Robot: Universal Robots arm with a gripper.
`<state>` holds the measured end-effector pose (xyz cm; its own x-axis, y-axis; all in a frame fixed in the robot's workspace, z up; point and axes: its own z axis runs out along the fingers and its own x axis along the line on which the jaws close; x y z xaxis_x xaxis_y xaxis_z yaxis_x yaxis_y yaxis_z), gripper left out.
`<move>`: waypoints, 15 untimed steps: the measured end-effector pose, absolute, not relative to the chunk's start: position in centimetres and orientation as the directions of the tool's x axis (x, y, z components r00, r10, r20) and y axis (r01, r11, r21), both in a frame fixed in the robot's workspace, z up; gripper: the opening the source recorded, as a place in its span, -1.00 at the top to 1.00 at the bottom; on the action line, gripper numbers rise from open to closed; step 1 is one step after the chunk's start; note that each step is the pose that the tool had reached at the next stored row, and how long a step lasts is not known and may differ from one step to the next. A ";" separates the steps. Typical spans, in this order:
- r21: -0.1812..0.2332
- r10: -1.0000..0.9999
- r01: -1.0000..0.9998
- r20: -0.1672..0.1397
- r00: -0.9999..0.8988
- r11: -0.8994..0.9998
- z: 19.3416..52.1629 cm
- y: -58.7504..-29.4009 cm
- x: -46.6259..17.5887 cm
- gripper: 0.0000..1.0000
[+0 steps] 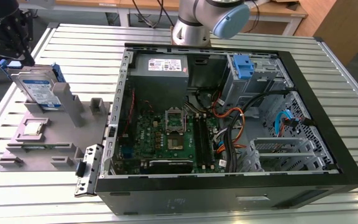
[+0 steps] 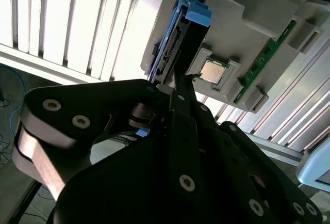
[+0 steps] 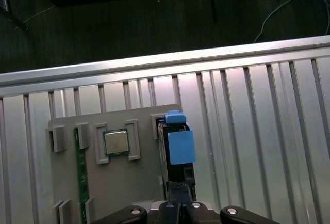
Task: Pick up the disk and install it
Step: 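Pick up the disk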
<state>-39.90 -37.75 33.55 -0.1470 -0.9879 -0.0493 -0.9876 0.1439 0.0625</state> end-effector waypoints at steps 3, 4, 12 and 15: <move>0.063 -0.988 -0.988 -0.052 -0.147 0.144 33.5 -37.7 -39.9 0.79; 0.063 -0.988 -0.988 -0.052 -0.147 0.144 33.5 -37.8 -39.9 0.79; 0.063 -0.988 -0.988 -0.053 -0.147 0.144 33.5 -37.7 -40.0 0.79; 0.062 -0.988 -0.988 -0.053 -0.147 0.143 33.5 -37.7 -40.1 0.79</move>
